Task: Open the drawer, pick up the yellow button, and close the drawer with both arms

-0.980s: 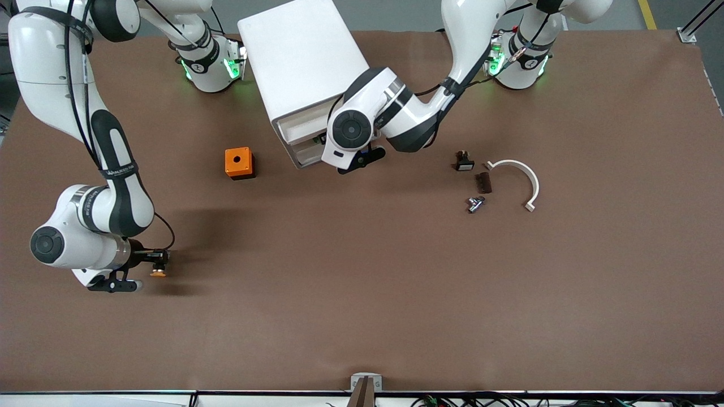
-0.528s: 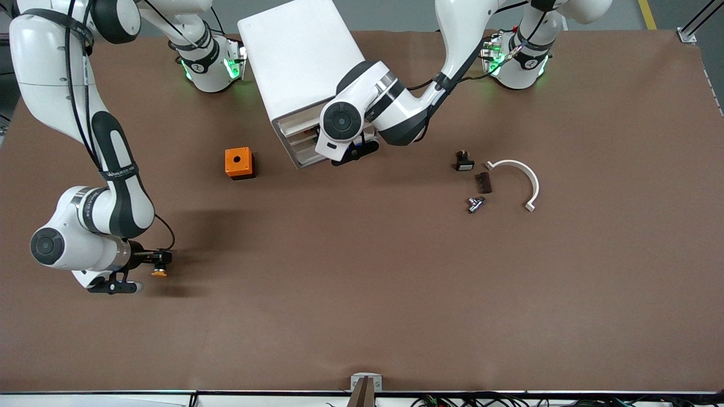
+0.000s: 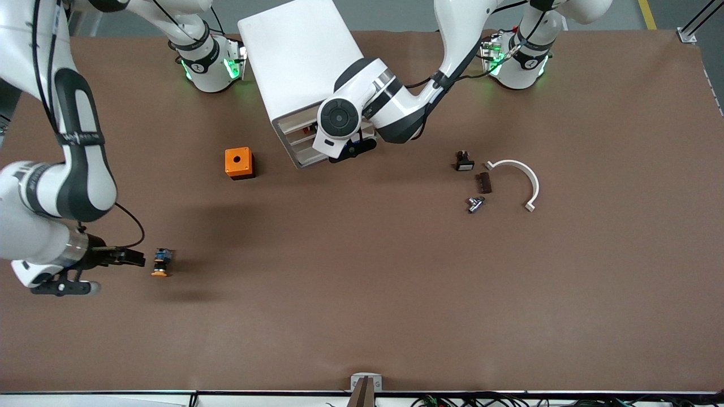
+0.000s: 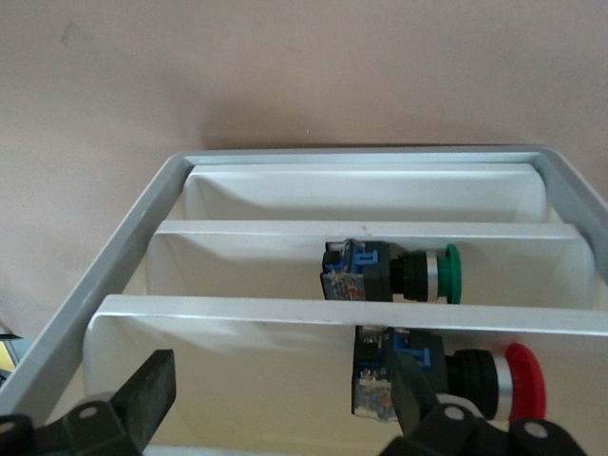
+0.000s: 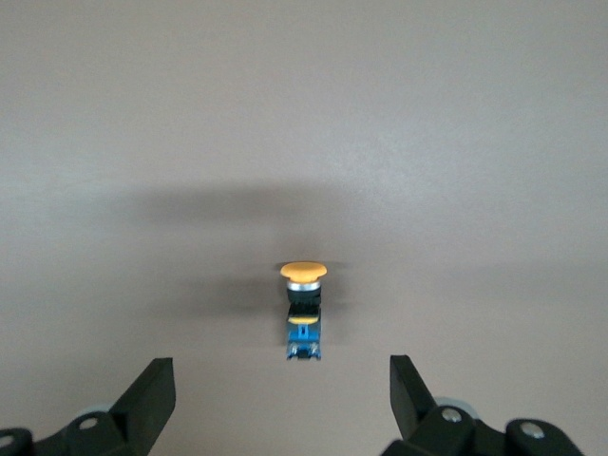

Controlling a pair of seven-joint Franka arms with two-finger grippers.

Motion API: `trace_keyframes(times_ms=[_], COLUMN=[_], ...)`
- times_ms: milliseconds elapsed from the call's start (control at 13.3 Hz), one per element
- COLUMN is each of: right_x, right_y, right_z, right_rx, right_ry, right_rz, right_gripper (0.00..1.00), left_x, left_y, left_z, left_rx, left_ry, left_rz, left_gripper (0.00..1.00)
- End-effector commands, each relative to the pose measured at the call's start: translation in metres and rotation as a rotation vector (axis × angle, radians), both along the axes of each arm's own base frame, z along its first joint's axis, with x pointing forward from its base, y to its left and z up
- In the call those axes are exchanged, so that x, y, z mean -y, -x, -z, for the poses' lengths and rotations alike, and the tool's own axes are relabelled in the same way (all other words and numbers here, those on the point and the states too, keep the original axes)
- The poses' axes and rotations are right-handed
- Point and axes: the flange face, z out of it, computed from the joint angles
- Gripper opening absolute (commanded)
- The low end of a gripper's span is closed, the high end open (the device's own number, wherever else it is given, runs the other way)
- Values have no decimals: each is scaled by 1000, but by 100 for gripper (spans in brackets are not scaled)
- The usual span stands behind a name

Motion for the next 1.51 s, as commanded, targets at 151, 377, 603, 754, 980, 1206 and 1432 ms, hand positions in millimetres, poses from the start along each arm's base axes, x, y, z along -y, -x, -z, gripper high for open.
trace_keyframes(times_ms=[151, 377, 603, 754, 980, 1206, 1432], right_x=[-13, -19, -27, -31, -32, -34, -34], right_y=[30, 49, 71, 86, 101, 123, 130], right_z=[-92, -137, -180, -207, -231, -251, -257], right_rx=[52, 61, 64, 79, 92, 59, 37], right_ry=[-15, -21, -28, -33, -19, 2, 2], right_rz=[-21, -41, -33, 66, 73, 69, 65], right_gripper=[100, 100, 100, 100, 100, 100, 100], left_x=[-74, -148, -207, -248, -309, -369, -431], left_y=[-95, -161, -200, -220, -244, -252, -245], left_z=[-29, -65, -90, -111, -146, -190, -235], left_rx=[195, 303, 378, 444, 500, 552, 566], left_ry=[-71, -104, -126, -160, -120, -109, -101], left_rz=[-56, -140, -155, -154, -92, -70, 2], left_gripper=[100, 100, 100, 100, 100, 100, 100])
